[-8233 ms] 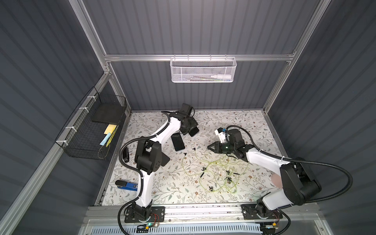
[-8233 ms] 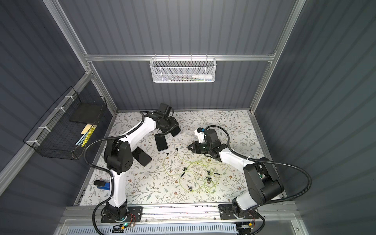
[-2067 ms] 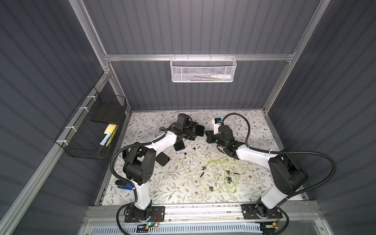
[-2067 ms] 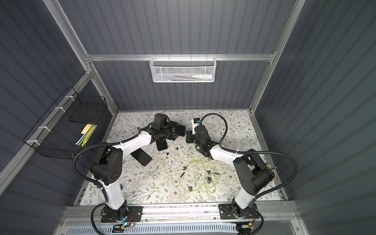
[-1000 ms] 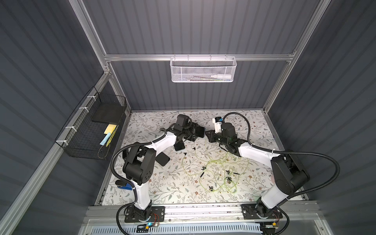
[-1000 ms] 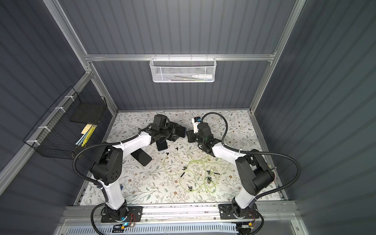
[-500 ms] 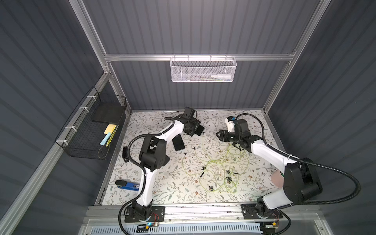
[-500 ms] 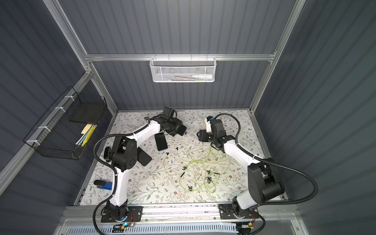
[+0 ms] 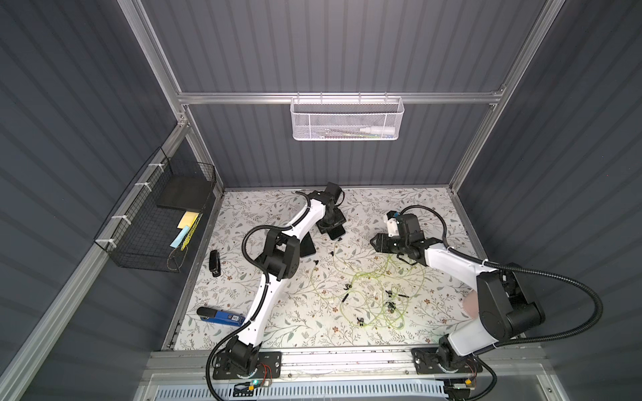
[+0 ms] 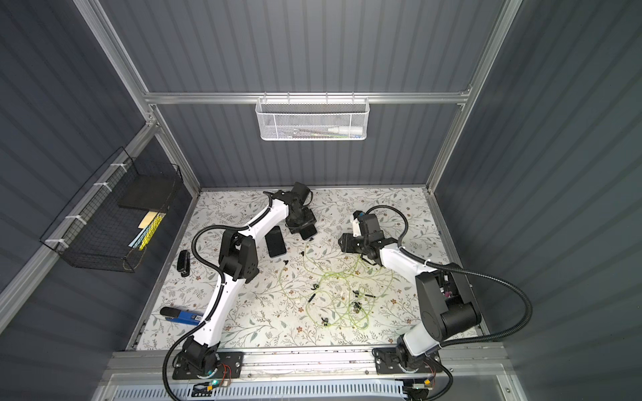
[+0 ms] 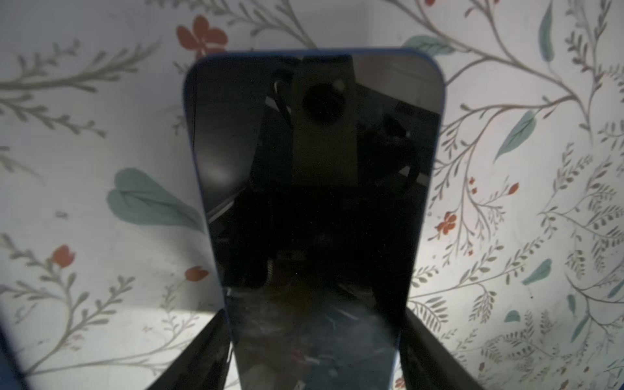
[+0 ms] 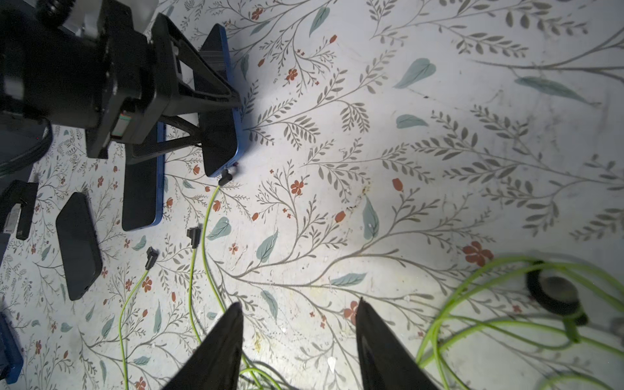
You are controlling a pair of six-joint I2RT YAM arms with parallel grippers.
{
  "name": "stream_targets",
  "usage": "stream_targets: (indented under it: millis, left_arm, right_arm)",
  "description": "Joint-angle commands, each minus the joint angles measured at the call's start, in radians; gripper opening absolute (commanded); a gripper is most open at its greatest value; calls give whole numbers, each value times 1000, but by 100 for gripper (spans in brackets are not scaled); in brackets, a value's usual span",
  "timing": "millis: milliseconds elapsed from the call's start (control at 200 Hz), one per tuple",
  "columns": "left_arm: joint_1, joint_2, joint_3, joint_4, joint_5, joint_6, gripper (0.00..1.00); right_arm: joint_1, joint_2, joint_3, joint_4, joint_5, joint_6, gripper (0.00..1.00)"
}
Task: Plug wired earphones into phones
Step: Place the phone at the center of the board.
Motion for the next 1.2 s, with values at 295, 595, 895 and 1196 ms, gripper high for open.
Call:
stream_targets:
  millis: [295, 595, 895, 1196]
  left_arm:
    - [-14, 29, -12, 81, 68, 23, 49]
    - [-14, -20, -95, 161, 82, 34, 96]
    - [17, -286, -327, 357, 72, 67, 100]
    - [152, -834, -949, 568, 212, 177, 95]
  right_arm:
    - [-4, -12, -49, 15, -14, 15, 56]
    - [2, -50, -40, -87, 22, 9, 59]
    - [174, -39, 120, -333, 154, 14, 59]
    - [384, 284, 453, -442, 214, 44, 46]
